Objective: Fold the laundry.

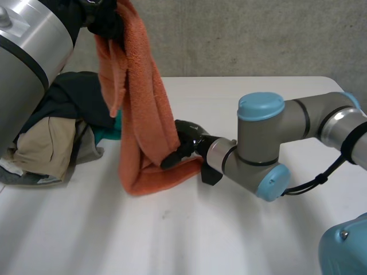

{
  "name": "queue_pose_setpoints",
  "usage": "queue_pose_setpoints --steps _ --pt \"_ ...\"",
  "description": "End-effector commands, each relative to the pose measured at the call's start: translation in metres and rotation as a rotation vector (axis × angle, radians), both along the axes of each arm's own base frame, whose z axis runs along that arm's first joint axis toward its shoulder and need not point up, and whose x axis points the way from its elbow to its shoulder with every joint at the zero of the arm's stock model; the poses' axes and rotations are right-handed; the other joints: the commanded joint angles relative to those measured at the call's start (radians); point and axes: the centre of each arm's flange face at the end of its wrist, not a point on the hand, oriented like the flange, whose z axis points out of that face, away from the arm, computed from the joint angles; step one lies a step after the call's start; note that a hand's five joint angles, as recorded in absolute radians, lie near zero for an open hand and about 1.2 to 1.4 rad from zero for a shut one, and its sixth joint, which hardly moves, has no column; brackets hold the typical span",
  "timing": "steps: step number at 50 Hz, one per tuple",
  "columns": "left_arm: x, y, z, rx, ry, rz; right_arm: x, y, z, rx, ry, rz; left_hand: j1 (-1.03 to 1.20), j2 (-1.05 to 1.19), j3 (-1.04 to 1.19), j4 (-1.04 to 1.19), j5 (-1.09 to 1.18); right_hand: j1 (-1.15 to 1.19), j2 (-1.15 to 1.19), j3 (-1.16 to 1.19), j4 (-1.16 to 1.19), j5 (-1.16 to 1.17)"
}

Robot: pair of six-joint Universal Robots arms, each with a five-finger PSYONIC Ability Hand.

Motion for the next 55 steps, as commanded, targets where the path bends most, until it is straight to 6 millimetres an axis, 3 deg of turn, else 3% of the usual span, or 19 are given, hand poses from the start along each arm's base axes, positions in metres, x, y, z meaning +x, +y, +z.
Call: queue_pose_setpoints --steps 1,9,12,13,16,19,22,23,26,30,31,38,45,47,49,50,53,54,55 --pt "0.006 -0.004 0.007 -0.017 0.001 0.051 -0.005 -0.006 0.006 -0.037 -0.018 -0.068 0.24 0.2 0.211 0.202 0.246 0.792 0.797 0.795 0.802 0.8" --pt "0.019 0.002 0.026 -0.027 0.064 0.081 -0.033 -0.023 0.042 -0.222 0.084 -0.147 0.24 0.2 0.211 0.202 0.246 0.793 0.798 0.796 0.803 0.801" --pt "0.028 0.008 0.037 -0.047 0.093 0.113 -0.062 -0.03 0.08 -0.367 0.2 -0.233 0.24 0.2 0.211 0.202 0.246 0.793 0.798 0.796 0.803 0.801" --pt "0.035 0.007 0.04 -0.055 0.104 0.143 -0.077 -0.032 0.105 -0.457 0.244 -0.276 0.24 0.2 0.211 0.202 0.246 0.793 0.798 0.796 0.803 0.801" --pt "0.044 0.001 0.041 -0.056 0.107 0.191 -0.096 -0.035 0.139 -0.592 0.292 -0.337 0.24 0.2 0.211 0.202 0.246 0.793 0.798 0.796 0.803 0.801" --pt "0.051 -0.015 0.021 0.014 0.054 0.236 -0.116 -0.04 0.174 -0.73 0.356 -0.401 0.24 0.2 0.211 0.202 0.246 0.793 0.798 0.796 0.803 0.801" --pt "0.048 -0.026 -0.005 0.108 -0.006 0.234 -0.124 -0.039 0.181 -0.752 0.407 -0.413 0.24 0.2 0.211 0.202 0.246 0.793 0.798 0.796 0.803 0.801" --pt "0.045 -0.033 -0.024 0.166 -0.045 0.223 -0.127 -0.038 0.182 -0.752 0.435 -0.407 0.24 0.2 0.211 0.202 0.246 0.793 0.798 0.796 0.803 0.801" --pt "0.038 -0.043 -0.055 0.26 -0.102 0.201 -0.13 -0.037 0.176 -0.745 0.486 -0.386 0.24 0.2 0.211 0.202 0.246 0.793 0.798 0.796 0.803 0.801" --pt "0.025 -0.058 -0.103 0.387 -0.167 0.161 -0.131 -0.04 0.149 -0.701 0.578 -0.336 0.24 0.2 0.211 0.202 0.246 0.793 0.798 0.796 0.803 0.801" --pt "0.018 -0.064 -0.122 0.43 -0.194 0.148 -0.131 -0.043 0.134 -0.678 0.614 -0.318 0.24 0.2 0.211 0.202 0.246 0.793 0.798 0.796 0.803 0.801" --pt "-0.008 -0.096 -0.191 0.521 -0.248 0.154 -0.127 -0.065 0.06 -0.603 0.702 -0.261 0.24 0.2 0.211 0.202 0.246 0.793 0.798 0.796 0.803 0.801" --pt "-0.031 -0.133 -0.213 0.453 -0.215 0.156 -0.114 -0.088 0.015 -0.656 0.659 -0.275 0.076 0.036 0.047 0.038 0.083 0.793 0.798 0.796 0.803 0.801" --pt "-0.038 -0.139 -0.218 0.437 -0.23 0.144 -0.11 -0.092 0.006 -0.676 0.638 -0.283 -0.137 -0.178 -0.166 -0.176 -0.131 0.793 0.798 0.796 0.803 0.801" --pt "-0.042 -0.14 -0.22 0.424 -0.249 0.142 -0.108 -0.095 0.003 -0.693 0.628 -0.292 -0.352 -0.392 -0.38 -0.39 -0.345 0.36 0.365 0.363 0.37 0.368" --pt "-0.044 -0.14 -0.221 0.419 -0.271 0.141 -0.108 -0.096 0.004 -0.702 0.62 -0.304 -0.492 -0.533 -0.521 -0.53 -0.486 -0.11 -0.105 -0.107 -0.1 -0.102" --pt "-0.044 -0.138 -0.217 0.414 -0.295 0.155 -0.112 -0.096 0.018 -0.697 0.599 -0.332 -0.71 -0.75 -0.739 -0.748 -0.704 -0.252 -0.247 -0.249 -0.242 -0.244" --pt "-0.039 -0.137 -0.211 0.419 -0.303 0.181 -0.113 -0.094 0.022 -0.686 0.592 -0.34 -0.952 -0.992 -0.981 -0.99 -0.946 -0.284 -0.279 -0.281 -0.275 -0.277" --pt "-0.037 -0.136 -0.206 0.418 -0.298 0.192 -0.115 -0.093 0.026 -0.674 0.585 -0.347 -0.982 -1.022 -1.01 -1.02 -0.975 -0.317 -0.312 -0.314 -0.307 -0.309"
